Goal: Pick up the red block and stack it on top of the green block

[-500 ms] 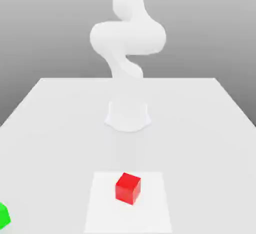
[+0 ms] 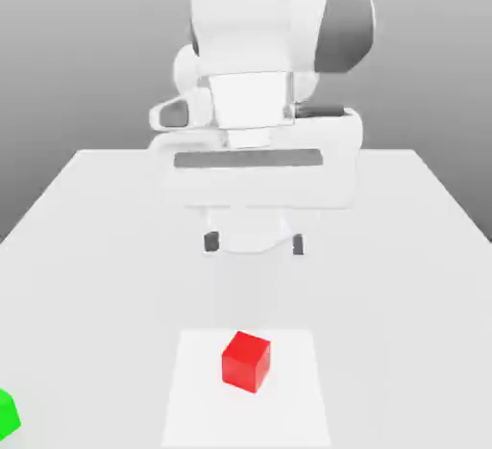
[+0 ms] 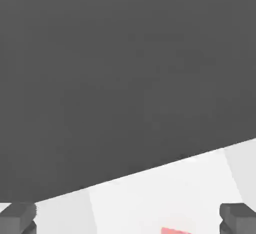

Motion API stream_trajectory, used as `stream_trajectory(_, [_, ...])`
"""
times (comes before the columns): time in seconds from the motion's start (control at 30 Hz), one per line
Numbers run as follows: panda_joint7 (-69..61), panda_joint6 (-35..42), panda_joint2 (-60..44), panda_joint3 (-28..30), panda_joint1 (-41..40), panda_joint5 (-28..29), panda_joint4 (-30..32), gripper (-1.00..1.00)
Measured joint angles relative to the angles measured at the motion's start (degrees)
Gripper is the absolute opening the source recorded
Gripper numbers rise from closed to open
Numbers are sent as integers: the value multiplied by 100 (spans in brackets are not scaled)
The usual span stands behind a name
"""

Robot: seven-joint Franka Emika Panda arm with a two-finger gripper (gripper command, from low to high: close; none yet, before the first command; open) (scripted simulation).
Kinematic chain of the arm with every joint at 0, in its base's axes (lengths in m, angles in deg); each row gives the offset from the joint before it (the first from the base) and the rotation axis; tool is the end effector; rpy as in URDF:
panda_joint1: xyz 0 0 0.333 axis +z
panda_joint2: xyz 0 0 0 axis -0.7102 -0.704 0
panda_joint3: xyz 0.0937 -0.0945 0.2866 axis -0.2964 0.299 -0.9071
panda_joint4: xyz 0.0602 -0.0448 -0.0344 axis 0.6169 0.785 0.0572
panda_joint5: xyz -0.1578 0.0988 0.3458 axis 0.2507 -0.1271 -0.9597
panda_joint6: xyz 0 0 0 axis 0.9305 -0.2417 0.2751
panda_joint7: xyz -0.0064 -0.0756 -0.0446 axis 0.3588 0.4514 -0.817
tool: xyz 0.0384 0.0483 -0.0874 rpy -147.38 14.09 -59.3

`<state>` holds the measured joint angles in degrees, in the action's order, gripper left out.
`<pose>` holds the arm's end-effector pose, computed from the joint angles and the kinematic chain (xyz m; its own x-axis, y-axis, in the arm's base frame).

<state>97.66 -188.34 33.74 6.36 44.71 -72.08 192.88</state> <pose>0.4332 0.0037 0.3085 0.4192 -0.9073 0.0324 -0.8918 -0.4182 -0.1729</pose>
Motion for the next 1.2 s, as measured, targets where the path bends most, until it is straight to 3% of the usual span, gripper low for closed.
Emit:
stream_trajectory(0.17, [857,-645,-1008,22,-61,512,511,0])
stream_trajectory(0.37, [1000,-1673,-2237,105,10,636,404,0])
stream_trajectory(0.4, [1002,-1764,-2345,106,11,637,391,-100])
stream_trajectory(0.63, [1019,-1750,-2321,101,3,657,393,-100])
stream_trajectory(0.83, [972,-805,-1216,78,-3,595,554,-100])
stream_trajectory(1.2, [219,328,-1951,805,-1238,425,-1301,-100])
